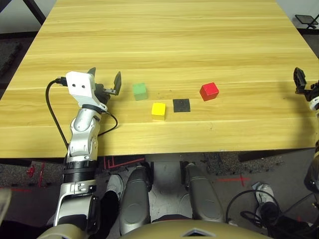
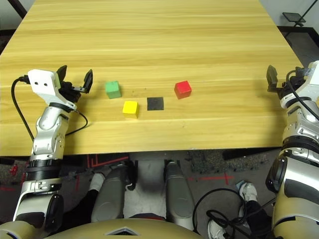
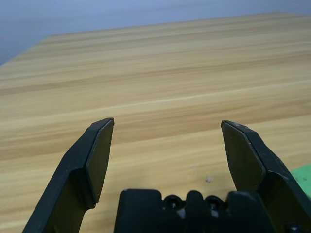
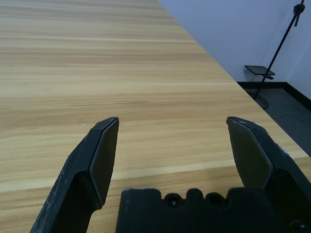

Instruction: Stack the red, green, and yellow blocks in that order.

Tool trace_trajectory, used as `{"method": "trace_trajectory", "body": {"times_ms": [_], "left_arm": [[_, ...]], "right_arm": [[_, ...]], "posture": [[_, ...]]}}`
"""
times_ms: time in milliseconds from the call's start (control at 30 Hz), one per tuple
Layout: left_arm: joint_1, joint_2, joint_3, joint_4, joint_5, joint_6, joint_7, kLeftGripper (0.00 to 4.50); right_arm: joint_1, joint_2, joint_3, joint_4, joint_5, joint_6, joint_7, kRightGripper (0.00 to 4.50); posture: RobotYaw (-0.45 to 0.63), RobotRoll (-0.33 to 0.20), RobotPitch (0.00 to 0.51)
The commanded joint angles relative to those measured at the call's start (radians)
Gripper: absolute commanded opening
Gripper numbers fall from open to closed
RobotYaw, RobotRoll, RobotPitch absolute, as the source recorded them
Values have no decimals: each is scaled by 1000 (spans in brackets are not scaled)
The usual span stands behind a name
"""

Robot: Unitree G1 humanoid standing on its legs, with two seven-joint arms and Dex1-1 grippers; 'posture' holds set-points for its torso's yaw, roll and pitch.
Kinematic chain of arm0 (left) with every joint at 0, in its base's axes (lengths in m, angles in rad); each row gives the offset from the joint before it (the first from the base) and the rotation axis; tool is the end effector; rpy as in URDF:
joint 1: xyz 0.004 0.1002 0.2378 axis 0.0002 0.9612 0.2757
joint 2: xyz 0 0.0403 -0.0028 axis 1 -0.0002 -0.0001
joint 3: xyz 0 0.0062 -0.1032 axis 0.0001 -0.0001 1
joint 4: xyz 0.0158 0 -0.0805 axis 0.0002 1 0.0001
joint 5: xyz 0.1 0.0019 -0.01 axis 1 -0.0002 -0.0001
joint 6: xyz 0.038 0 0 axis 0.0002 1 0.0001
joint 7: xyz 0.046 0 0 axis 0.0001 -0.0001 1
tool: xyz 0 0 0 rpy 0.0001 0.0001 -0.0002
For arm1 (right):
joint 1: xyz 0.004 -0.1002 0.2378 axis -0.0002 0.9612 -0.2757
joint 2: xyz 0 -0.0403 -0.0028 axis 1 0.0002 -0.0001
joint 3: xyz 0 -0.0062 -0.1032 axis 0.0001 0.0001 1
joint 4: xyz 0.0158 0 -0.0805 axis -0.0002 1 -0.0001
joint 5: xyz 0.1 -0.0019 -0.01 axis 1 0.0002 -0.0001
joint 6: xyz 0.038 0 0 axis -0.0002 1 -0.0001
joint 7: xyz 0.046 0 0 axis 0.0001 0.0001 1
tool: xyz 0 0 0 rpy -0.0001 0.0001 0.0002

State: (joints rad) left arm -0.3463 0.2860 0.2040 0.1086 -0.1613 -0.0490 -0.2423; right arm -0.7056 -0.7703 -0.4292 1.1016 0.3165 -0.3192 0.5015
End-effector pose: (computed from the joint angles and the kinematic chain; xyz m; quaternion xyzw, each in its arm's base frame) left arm 0.2621 0.2249 0.1218 0.0596 -0.1553 -0.0488 0.9849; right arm 0.2613 -0.3838 0.1485 -0.0489 -0.1033 -0.0990 0.9885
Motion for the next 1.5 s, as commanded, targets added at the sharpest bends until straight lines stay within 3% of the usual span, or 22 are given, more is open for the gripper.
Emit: {"method": "trace_trajectory", "body": {"times_ms": [33, 167, 300, 367, 433, 567, 700, 867, 1100, 1500], "left_arm": [[34, 1, 27, 2, -13, 5, 16, 4492], [40, 54, 99, 25, -65, 15, -9, 4492], [-26, 300, 157, 43, -227, 137, -305, 4492], [-56, 386, 157, 68, -287, 179, -436, 4492], [-86, 496, 130, 56, -343, 237, -624, 4492], [-90, 630, 36, 9, -362, 291, -879, 4492], [-113, 634, -51, -113, -383, 372, -942, 4492], [-158, 600, -132, -202, -379, 451, -944, 4492], [-155, 607, -164, -272, -377, 527, -940, 4492], [-104, 621, -118, -377, -402, 597, -886, 4492]], "right_arm": [[8, -11, -11, 26, -5, 6, -1, 4500], [-3, -26, 9, 23, -17, 21, 46, 4500], [-106, -84, 84, 23, -62, 75, 247, 4500], [-139, -100, 124, 25, -82, 95, 353, 4500], [-184, -107, 192, 25, -113, 104, 552, 4500], [-262, -86, 317, 35, -182, 87, 833, 4500], [-326, -37, 401, 57, -234, 61, 997, 4500], [-400, 25, 471, 106, -306, -5, 1074, 4500], [-470, 86, 537, 162, -395, -71, 1093, 4500], [-542, 164, 572, 206, -492, -122, 1019, 4500]], "posture": [[18, -41, 232], [38, -38, 232], [55, -38, 242], [78, -37, 234], [98, -43, 226], [129, -56, 217], [147, -59, 216], [194, -53, 212], [246, -41, 206], [332, -37, 212]]}}
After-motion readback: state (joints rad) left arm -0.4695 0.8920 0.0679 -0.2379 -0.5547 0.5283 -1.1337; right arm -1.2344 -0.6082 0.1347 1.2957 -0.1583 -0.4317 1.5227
